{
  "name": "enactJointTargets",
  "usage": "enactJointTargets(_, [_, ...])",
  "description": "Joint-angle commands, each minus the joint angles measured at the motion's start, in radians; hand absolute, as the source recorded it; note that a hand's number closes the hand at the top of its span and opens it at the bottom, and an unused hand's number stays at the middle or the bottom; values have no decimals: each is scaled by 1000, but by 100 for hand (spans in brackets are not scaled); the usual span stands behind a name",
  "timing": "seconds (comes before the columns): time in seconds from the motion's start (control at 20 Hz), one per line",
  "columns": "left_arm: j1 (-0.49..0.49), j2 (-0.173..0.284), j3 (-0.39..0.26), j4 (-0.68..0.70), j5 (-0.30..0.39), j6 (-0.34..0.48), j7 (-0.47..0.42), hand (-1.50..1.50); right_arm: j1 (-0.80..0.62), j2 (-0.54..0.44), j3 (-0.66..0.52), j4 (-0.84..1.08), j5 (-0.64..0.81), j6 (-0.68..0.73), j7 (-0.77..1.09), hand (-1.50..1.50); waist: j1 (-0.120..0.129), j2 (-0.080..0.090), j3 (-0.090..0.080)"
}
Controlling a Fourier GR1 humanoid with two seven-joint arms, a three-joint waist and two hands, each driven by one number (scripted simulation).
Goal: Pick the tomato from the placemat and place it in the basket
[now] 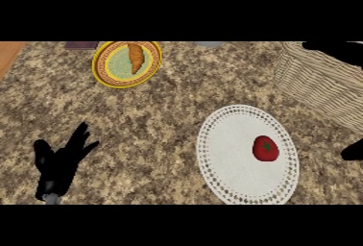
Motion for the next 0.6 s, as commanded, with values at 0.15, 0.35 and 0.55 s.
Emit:
enactJointTargets(0.15, [82, 14, -19, 37, -4, -3, 67, 0, -22, -166, -54, -28, -273, 258, 165, -150, 6, 9, -8])
enactJointTargets(0.35, [106, 4, -35, 22, -27, -4, 43, 0, -13, -217, -106, -8, -322, 285, 157, -150, 22, 16, -6])
enactJointTargets(0.55, [72, -12, -31, 71, -24, -40, 24, 0, -23, -172, -81, -34, -342, 234, 198, -150, 32, 21, -6])
